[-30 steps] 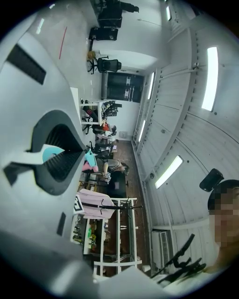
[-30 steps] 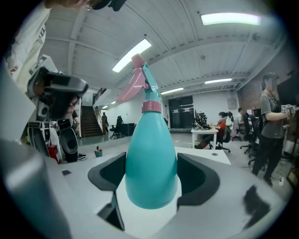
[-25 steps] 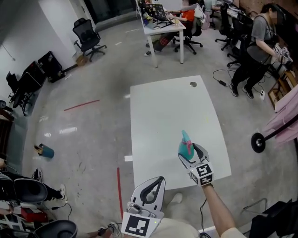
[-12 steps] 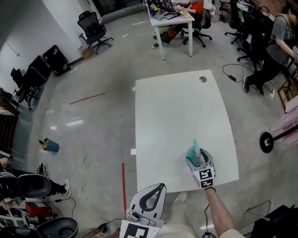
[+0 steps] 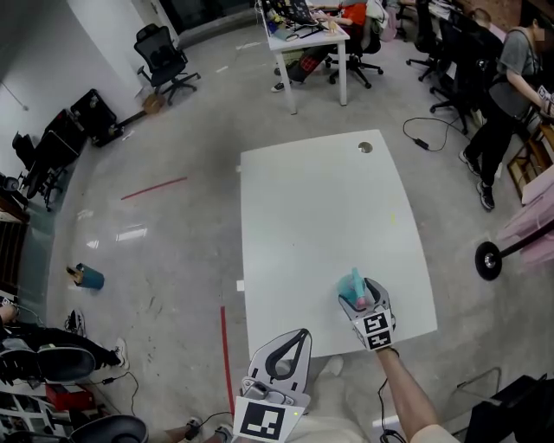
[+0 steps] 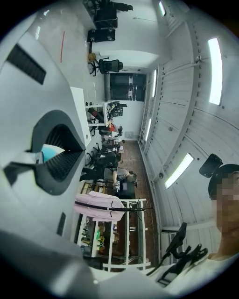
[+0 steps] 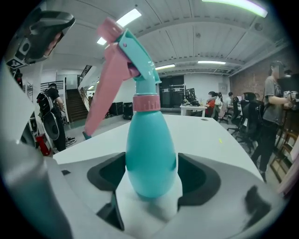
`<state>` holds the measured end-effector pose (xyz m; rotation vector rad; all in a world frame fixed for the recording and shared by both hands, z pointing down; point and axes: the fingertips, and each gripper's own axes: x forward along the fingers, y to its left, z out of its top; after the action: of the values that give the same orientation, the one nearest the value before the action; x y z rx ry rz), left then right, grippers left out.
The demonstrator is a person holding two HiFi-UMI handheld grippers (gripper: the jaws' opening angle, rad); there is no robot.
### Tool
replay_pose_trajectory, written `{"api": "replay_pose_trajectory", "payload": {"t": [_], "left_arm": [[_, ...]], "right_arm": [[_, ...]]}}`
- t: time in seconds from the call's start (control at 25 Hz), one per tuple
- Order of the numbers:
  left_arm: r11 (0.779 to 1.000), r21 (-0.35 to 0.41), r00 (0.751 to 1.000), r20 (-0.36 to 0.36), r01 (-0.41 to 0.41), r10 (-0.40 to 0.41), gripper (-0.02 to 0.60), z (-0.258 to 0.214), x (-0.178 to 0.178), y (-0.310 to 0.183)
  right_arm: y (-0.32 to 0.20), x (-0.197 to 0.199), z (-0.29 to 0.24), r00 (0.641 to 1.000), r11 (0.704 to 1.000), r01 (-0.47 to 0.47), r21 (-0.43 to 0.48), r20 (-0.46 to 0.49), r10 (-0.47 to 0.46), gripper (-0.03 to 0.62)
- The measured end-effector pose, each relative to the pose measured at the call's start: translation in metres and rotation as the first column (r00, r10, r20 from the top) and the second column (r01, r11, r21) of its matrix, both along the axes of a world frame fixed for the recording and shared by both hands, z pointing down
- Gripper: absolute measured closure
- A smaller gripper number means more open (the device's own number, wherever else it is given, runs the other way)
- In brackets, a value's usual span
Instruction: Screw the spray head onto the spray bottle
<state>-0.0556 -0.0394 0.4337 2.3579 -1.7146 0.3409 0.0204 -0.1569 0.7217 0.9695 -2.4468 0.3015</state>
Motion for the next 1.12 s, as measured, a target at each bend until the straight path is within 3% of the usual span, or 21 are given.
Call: {"api": "replay_pose_trajectory", "payload": {"t": [0.28, 0.4, 0.48, 0.52, 0.56, 0.6, 0.8, 0.96, 1.12], "left_arm": [[1.0, -0.018, 0.999, -0.026, 0.024, -0.024, 0.577, 0.021, 0.004, -0.006], [1.0, -0.009, 0.999, -0.045, 0.009, -0.009, 0.577, 0.023, 0.012, -0.007], [1.0, -0.005, 0.998, -0.057, -0.008, 0.008, 0.577, 0.025, 0.018, -0.004], [1.0, -0.002, 0.998, -0.065, -0.014, 0.014, 0.577, 0.025, 0.02, -0.003], [1.0, 0.0, 0.997, -0.075, -0.018, 0.018, 0.577, 0.025, 0.022, -0.001], [1.0, 0.001, 0.996, -0.085, -0.02, 0.02, 0.577, 0.023, 0.024, 0.0], [0.999, 0.007, 0.994, -0.098, -0.039, 0.039, 0.577, 0.018, 0.031, 0.006], [0.999, -0.015, 0.992, -0.114, -0.053, 0.05, 0.577, 0.023, 0.038, 0.017], [0.998, -0.012, 0.991, -0.12, -0.067, 0.065, 0.577, 0.019, 0.044, 0.025]], "right_arm": [[0.018, 0.021, -0.018, 0.995, 0.996, -0.052, -0.068, 0.087, 0.057, 0.244], [0.037, 0.032, -0.045, 0.982, 0.992, -0.061, -0.113, 0.171, 0.08, 0.246], [0.051, 0.04, -0.075, 0.973, 0.993, -0.08, -0.091, 0.209, 0.098, 0.256], [0.057, 0.045, -0.092, 0.969, 0.993, -0.101, -0.068, 0.219, 0.114, 0.346], [0.063, 0.051, -0.109, 0.968, 0.992, -0.121, -0.041, 0.218, 0.127, 0.526], [0.069, 0.054, -0.124, 0.969, 0.991, -0.129, -0.016, 0.209, 0.13, 0.589], [0.099, 0.043, -0.193, 0.975, 0.992, -0.103, 0.073, 0.206, 0.086, 0.589], [0.116, 0.038, -0.227, 0.956, 0.991, -0.12, 0.064, 0.278, 0.098, 0.589], [0.125, 0.037, -0.243, 0.961, 0.99, -0.114, 0.08, 0.263, 0.089, 0.589]]}}
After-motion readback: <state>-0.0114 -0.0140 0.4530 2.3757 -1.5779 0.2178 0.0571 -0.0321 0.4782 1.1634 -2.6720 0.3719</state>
